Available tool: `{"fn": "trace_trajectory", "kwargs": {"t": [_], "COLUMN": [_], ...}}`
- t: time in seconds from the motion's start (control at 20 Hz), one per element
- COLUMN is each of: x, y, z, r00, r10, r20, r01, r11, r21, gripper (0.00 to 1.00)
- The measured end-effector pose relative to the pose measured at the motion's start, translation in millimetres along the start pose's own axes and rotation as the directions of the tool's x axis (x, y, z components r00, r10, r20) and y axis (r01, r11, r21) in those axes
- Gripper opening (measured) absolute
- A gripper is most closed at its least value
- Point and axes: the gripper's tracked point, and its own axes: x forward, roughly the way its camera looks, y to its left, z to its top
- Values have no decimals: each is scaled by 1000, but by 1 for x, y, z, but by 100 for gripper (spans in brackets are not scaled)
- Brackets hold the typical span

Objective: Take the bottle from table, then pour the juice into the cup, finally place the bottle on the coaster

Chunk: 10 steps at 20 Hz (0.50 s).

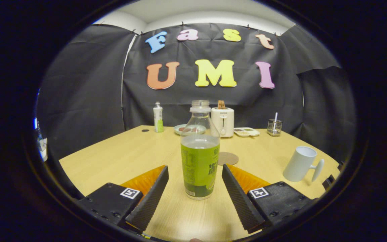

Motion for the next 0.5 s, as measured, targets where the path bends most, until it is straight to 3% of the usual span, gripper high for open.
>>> {"fn": "trace_trajectory", "kwargs": {"t": [0.5], "x": [38], "y": [-3], "z": [-30], "r00": [968], "r10": [35], "r20": [-249], "r01": [-5], "r11": [993], "r21": [120], "gripper": [96]}}
